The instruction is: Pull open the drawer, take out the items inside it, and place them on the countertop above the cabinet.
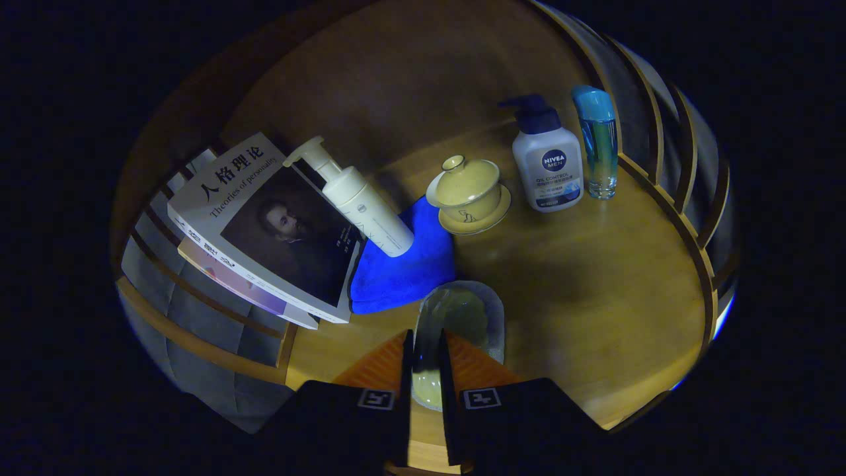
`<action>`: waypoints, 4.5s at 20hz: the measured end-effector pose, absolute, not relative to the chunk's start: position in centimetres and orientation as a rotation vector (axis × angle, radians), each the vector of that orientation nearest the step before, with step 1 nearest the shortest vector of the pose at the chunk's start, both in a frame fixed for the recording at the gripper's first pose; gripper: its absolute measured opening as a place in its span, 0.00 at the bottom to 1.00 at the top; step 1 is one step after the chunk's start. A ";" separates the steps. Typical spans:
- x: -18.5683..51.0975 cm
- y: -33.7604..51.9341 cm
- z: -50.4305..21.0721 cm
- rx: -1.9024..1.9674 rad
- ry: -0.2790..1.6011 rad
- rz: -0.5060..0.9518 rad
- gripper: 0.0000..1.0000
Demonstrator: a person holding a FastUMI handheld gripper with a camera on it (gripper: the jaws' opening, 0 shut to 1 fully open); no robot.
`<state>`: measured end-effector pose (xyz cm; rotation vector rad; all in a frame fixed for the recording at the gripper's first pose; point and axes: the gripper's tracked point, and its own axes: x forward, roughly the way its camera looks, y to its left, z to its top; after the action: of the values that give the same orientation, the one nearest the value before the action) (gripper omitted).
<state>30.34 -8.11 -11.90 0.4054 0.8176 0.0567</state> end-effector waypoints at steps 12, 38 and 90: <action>26.8 -6.2 -7.3 0.216 0.655 0.117 0.98; 11.0 -5.3 -3.0 -0.112 0.164 0.009 0.98; -2.0 -3.5 -22.3 -0.214 0.254 -0.181 0.97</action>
<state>-2.00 -3.48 -22.29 -0.2136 0.2541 -0.1813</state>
